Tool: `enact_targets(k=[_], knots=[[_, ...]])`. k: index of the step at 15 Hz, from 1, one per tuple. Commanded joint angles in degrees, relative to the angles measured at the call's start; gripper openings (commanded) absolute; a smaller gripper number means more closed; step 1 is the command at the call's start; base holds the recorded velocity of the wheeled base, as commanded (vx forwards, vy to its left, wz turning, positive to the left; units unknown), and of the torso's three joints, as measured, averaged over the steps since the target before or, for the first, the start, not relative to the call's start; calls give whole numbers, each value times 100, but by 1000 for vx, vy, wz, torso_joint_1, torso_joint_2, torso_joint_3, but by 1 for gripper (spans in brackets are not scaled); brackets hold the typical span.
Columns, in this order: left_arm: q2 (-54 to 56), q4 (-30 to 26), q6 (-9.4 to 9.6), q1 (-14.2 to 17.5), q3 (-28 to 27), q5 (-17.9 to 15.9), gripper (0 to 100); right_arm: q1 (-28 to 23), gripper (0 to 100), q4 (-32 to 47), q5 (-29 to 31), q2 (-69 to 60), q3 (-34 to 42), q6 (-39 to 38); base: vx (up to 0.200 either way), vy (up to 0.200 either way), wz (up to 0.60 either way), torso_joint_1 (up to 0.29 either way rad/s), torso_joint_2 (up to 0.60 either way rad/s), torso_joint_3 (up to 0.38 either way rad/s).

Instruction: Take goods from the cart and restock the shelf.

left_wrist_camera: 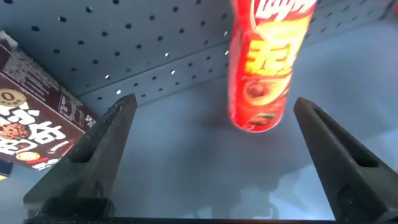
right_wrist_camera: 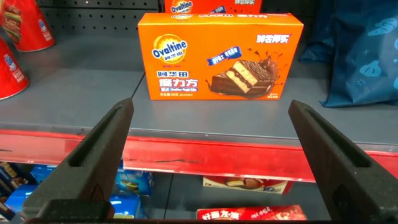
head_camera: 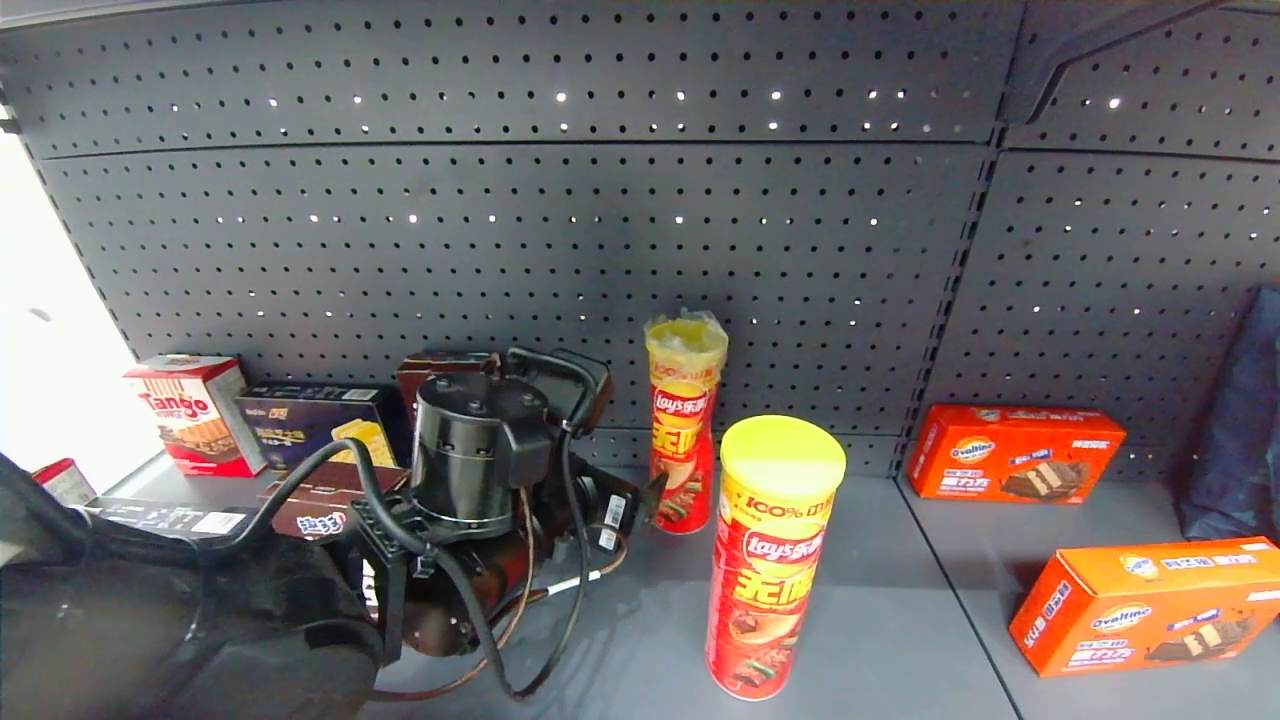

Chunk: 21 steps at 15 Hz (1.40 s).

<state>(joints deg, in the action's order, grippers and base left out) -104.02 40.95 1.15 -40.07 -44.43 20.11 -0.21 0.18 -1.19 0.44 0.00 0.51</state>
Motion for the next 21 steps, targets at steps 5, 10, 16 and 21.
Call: enact_targets(k=[5, 10, 16, 21], knots=[[-400, 10, 334, 228, -171, 116, 100, 3, 100, -1, -4, 9, 0, 2, 0, 0, 0, 0, 0, 0], [-426, 10, 334, 491, -197, 186, 100, 3, 100, -1, -4, 9, 0, 2, 0, 0, 0, 0, 0, 0], [-1129, 10, 158, 527, -645, 186, 100, 3, 100, -1, -4, 9, 0, 2, 0, 0, 0, 0, 0, 0], [-1296, 1, 88, 491, -768, 186, 100, 3, 100, -1, -4, 9, 0, 2, 0, 0, 0, 0, 0, 0]])
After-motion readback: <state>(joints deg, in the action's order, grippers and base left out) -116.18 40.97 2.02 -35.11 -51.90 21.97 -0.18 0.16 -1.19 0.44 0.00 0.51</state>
